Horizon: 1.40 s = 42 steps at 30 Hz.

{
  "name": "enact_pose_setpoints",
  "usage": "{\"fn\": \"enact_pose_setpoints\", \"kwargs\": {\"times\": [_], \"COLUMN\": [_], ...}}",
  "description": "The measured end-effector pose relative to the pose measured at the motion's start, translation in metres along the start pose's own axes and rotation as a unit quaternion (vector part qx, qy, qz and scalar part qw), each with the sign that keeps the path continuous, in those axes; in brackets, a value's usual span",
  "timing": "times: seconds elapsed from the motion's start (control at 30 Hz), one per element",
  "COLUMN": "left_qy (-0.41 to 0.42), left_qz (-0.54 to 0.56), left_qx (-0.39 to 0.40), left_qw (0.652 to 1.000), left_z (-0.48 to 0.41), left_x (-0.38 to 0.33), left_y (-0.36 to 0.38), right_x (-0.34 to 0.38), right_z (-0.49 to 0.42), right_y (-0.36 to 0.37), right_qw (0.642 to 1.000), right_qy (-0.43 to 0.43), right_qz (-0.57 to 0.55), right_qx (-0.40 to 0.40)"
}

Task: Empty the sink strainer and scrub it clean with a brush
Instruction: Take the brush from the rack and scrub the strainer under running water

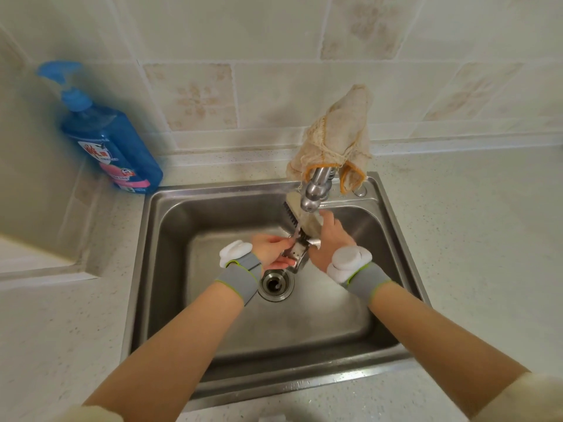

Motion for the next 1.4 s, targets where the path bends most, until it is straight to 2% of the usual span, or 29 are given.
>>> {"fn": "enact_pose_setpoints", "kwargs": {"times": [0.17, 0.33, 0.43, 0.47, 0.6, 0.73, 0.83, 0.97, 1.1, 1.23, 1.4], "left_qy": [-0.002, 0.07, 0.074, 0.075, 0.103, 0.098, 0.115, 0.126, 0.127, 0.113, 0.145], "left_qz": [-0.014, -0.007, 0.013, 0.014, -0.007, -0.023, -0.049, -0.034, -0.031, -0.029, -0.05], "left_qx": [-0.03, -0.081, -0.107, -0.107, -0.09, -0.09, -0.07, -0.097, -0.09, -0.093, -0.086], "left_qw": [0.999, 0.994, 0.991, 0.991, 0.991, 0.991, 0.99, 0.987, 0.987, 0.989, 0.984], "left_z": [0.002, 0.005, 0.007, 0.008, 0.006, 0.003, 0.008, 0.006, 0.007, 0.007, 0.009], "left_x": [0.01, 0.01, 0.008, 0.008, 0.008, 0.011, 0.012, 0.012, 0.009, 0.008, 0.007], "left_y": [-0.002, 0.0, -0.007, -0.009, -0.014, -0.017, -0.015, -0.019, -0.018, -0.019, -0.016], "right_x": [-0.006, -0.009, 0.01, 0.012, 0.008, 0.02, 0.007, 0.025, 0.013, 0.026, 0.011], "right_z": [0.051, 0.038, 0.06, 0.059, 0.043, 0.067, 0.052, 0.077, 0.053, 0.072, 0.056], "right_y": [0.02, 0.016, 0.015, 0.015, 0.006, 0.008, 0.001, 0.003, -0.002, 0.0, -0.01], "right_qw": [0.999, 0.999, 0.998, 0.998, 0.999, 0.999, 0.999, 0.998, 0.999, 0.999, 0.999], "right_qy": [-0.026, 0.016, -0.034, -0.042, 0.019, -0.033, 0.033, -0.025, 0.026, -0.023, 0.029], "right_qz": [-0.012, -0.012, -0.013, -0.013, -0.023, -0.011, -0.031, -0.024, -0.035, -0.005, -0.014], "right_qx": [0.042, 0.031, 0.044, 0.038, 0.016, 0.04, 0.03, 0.05, 0.028, 0.049, 0.026]}}
Point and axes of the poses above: each hand's wrist, its own z-axis away from the middle knuckle, its own y-axis out of the palm, x = y × z, the point moved 3 cm from there along -z, towards the middle knuckle, and after that the axes turned 10 degrees about -x, right-handed, at the moved point
